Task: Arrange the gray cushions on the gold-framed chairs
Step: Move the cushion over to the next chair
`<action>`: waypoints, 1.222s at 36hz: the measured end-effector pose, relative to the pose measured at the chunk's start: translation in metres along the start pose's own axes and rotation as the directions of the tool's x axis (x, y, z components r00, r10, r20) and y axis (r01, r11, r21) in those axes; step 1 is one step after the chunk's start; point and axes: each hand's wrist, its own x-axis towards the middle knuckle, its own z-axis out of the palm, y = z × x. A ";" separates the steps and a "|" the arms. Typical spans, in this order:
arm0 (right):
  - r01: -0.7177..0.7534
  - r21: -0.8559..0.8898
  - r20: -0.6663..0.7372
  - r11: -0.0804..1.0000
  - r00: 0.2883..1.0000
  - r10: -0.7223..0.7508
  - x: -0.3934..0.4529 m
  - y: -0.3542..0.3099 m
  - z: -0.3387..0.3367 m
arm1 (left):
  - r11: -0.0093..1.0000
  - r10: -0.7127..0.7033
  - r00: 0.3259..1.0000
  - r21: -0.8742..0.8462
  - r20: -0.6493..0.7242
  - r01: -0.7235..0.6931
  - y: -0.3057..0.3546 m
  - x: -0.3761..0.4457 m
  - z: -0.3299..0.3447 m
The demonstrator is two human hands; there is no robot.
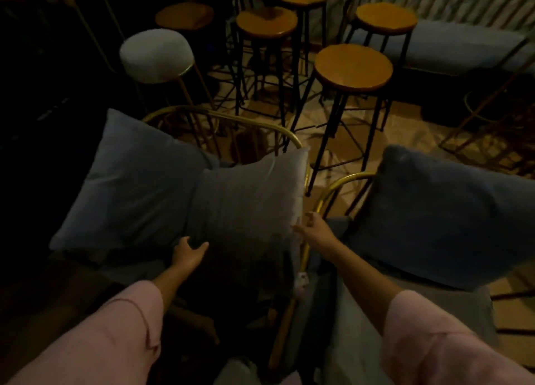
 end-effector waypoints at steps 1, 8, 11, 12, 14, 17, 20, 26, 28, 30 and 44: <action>-0.008 0.015 -0.029 1.000 1.000 0.008 0.005 0.001 0.012 | 1.000 -0.012 1.000 0.002 0.009 0.012 -0.004 0.010 -0.004; -0.080 0.055 -0.277 0.995 0.956 0.092 0.011 -0.007 0.071 | 0.997 -0.060 0.985 -0.043 0.161 0.068 -0.006 0.089 -0.022; -0.101 0.048 -0.371 0.994 0.922 0.111 0.009 -0.015 0.085 | 0.994 -0.067 0.981 -0.069 0.182 0.081 0.002 0.115 -0.022; -0.121 0.047 -0.395 0.992 0.909 0.130 0.011 -0.014 0.089 | 0.993 -0.074 0.979 -0.076 0.191 0.090 0.004 0.122 -0.022; -0.168 0.035 -0.436 0.985 0.885 0.166 0.015 -0.011 0.095 | 0.987 -0.107 0.968 -0.091 0.228 0.131 0.002 0.140 -0.019; -0.209 0.019 -0.474 0.978 0.859 0.193 0.021 -0.007 0.101 | 0.981 -0.152 0.954 -0.078 0.258 0.177 0.000 0.164 -0.010; -0.174 -0.013 -0.505 0.985 0.851 0.144 0.028 0.001 0.105 | 0.979 -0.169 0.968 -0.081 0.186 0.186 0.002 0.179 0.002; -0.088 -0.022 -0.514 0.996 0.856 0.064 0.033 0.016 0.103 | 0.965 -0.232 0.964 -0.094 0.129 0.245 0.012 0.177 0.024; -0.063 -0.046 -0.533 0.997 0.846 0.029 0.030 0.017 0.103 | 0.946 -0.251 0.958 -0.173 0.142 0.273 0.012 0.179 0.025; -0.045 -0.062 -0.559 0.997 0.829 0.003 0.025 0.016 0.104 | 0.933 -0.272 0.951 -0.200 0.147 0.297 0.013 0.179 0.024; 0.176 0.054 -0.668 0.983 0.738 -0.096 -0.047 0.017 0.068 | 0.905 -0.035 0.993 -0.418 0.113 0.079 0.040 0.099 -0.027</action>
